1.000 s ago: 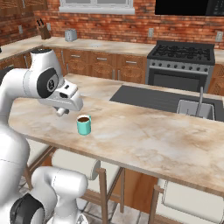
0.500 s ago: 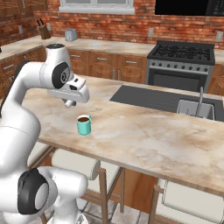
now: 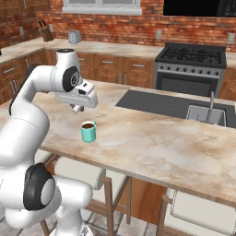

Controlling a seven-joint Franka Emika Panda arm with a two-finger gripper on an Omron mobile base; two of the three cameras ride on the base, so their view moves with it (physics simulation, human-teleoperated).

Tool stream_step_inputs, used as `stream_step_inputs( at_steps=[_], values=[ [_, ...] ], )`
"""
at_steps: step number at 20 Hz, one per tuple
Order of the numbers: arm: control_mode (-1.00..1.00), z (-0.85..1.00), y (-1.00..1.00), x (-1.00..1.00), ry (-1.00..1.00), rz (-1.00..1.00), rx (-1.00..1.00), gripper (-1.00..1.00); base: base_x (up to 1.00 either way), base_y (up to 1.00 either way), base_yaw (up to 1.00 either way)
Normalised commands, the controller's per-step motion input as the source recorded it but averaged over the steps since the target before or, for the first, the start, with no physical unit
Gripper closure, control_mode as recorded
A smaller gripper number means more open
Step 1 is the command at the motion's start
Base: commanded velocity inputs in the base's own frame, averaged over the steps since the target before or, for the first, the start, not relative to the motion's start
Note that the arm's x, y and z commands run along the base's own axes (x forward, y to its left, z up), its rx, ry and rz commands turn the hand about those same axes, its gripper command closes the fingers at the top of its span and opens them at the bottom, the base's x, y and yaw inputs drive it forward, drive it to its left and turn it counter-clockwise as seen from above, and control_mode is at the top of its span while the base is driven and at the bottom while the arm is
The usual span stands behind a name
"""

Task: Pick up the marshmallow and place it in the cup of hot chocolate on the dining counter.

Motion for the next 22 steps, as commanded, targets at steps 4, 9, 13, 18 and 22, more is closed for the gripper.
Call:
stream_step_inputs(
  at_steps=[4,9,13,18,22],
  values=[
    [-1.00,-0.25,0.00,0.13,0.00,0.00,0.00,1.00,0.00,0.00,0.00],
    [-1.00,-0.22,-0.03,0.25,0.03,0.00,0.00,1.00,0.00,0.00,0.00],
    [-1.00,-0.17,-0.04,0.27,0.05,0.00,0.00,1.00,0.00,0.00,0.00],
    [-1.00,-0.14,-0.02,0.23,0.06,0.00,0.00,1.00,0.00,0.00,0.00],
    [-1.00,-0.08,0.00,0.00,0.00,0.00,0.00,1.00,0.00,0.00,0.00]
  ],
)
